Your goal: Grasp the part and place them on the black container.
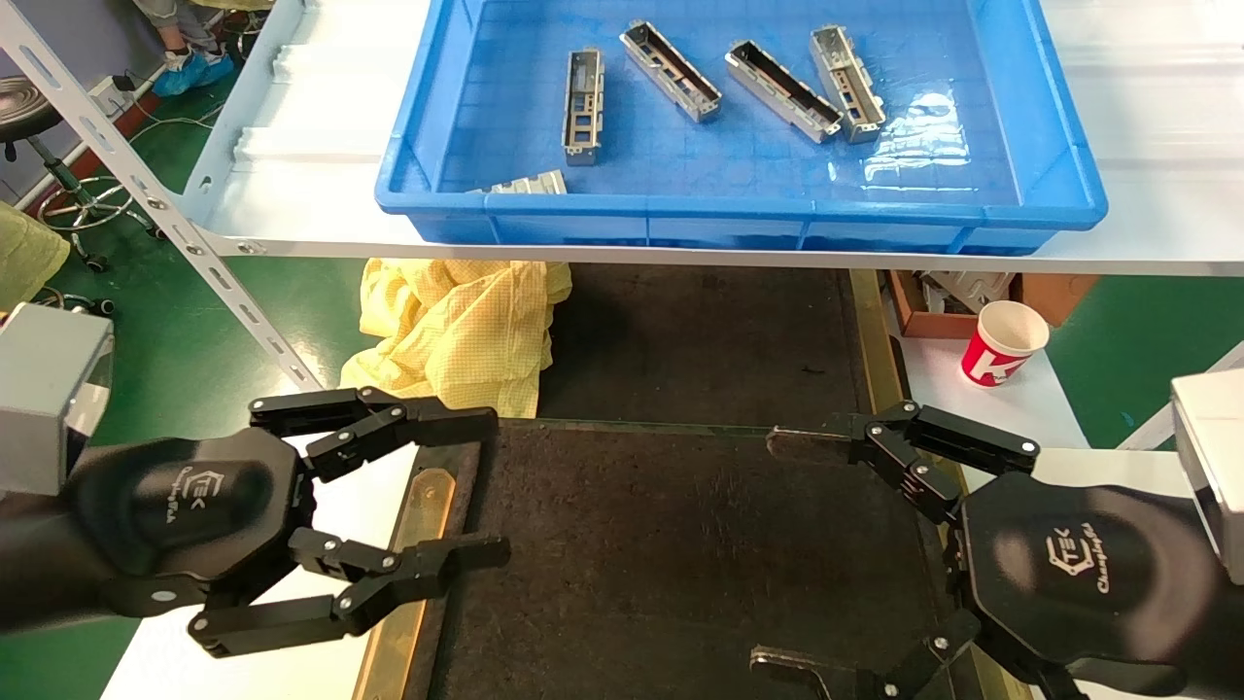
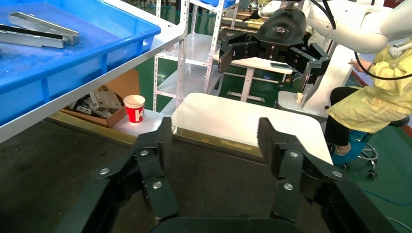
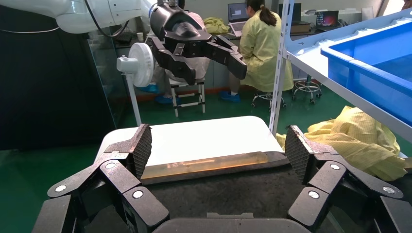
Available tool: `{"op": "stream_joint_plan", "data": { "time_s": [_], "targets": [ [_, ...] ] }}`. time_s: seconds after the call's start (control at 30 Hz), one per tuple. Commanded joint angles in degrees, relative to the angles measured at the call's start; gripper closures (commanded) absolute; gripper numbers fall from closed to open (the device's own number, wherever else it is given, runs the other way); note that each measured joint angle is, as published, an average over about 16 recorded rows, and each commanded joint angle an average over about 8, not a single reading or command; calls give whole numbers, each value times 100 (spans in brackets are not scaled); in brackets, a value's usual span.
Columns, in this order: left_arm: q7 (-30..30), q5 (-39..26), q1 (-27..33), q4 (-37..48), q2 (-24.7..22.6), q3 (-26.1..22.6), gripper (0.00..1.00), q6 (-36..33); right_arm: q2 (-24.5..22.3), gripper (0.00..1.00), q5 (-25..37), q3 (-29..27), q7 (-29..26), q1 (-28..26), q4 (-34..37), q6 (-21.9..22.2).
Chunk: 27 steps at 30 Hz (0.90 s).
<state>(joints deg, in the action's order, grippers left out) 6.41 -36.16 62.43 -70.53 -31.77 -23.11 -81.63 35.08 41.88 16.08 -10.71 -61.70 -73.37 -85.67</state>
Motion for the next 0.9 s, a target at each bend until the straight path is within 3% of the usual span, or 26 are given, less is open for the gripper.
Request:
{"op": "stream_joint_plan", "data": {
  "time_s": [0.03,0.53,0.7,0.9],
  "targets": [
    [0,0,0,0,0,0,100,0,0,0,0,0,0,0,0,0],
    [0,0,0,0,0,0,100,0,12,0,44,5,-39,-157,-9,3],
    [0,0,0,0,0,0,100,0,178,0,319,124,-322,-913,187,72],
    [0,0,0,0,0,0,100,0,679,0,1179,494,-731,-2388,1047,304]
  ]
}}
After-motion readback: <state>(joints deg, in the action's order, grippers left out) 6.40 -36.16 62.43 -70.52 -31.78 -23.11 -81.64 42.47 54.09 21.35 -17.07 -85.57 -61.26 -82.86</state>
